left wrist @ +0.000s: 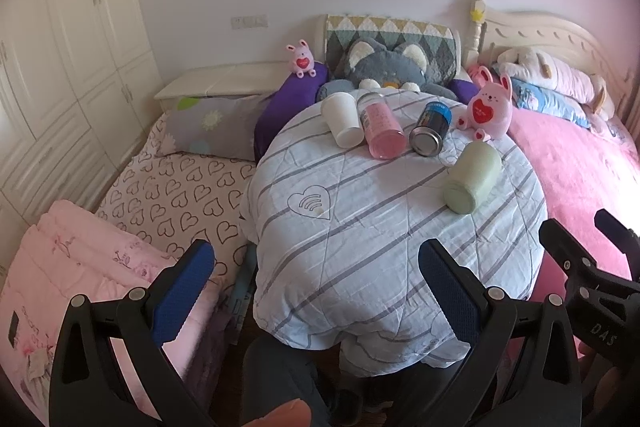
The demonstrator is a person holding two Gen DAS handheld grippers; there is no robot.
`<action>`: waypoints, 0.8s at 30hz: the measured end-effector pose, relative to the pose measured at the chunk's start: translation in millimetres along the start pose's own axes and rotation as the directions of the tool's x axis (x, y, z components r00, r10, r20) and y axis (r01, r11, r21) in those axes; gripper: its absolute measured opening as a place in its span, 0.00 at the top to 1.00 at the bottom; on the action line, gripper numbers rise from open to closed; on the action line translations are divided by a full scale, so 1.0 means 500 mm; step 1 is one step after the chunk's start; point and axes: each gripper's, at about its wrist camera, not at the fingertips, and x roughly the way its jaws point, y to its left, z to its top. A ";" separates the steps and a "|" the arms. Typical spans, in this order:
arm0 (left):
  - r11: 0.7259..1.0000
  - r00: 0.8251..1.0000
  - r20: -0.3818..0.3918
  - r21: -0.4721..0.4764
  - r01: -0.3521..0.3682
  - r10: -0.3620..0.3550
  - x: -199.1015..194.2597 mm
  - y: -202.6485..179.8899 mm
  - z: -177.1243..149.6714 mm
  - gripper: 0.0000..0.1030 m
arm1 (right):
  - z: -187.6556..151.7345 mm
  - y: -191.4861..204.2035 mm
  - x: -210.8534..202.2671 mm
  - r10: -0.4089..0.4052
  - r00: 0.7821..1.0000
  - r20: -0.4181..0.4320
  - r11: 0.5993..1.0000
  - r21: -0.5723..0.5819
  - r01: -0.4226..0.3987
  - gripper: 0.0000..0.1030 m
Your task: Flip cup upright
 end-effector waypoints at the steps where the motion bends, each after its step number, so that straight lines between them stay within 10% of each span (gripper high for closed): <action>1: 1.000 1.000 -0.002 -0.002 0.000 0.000 0.006 0.001 0.005 0.00 | 0.001 -0.002 0.003 0.001 1.000 -0.004 1.000 0.001 -0.001 0.00; 24: 0.995 0.997 -0.065 0.093 0.038 -0.032 0.266 -0.139 0.178 0.00 | 0.025 -0.119 0.170 -0.032 0.995 -0.095 0.995 0.092 0.041 0.00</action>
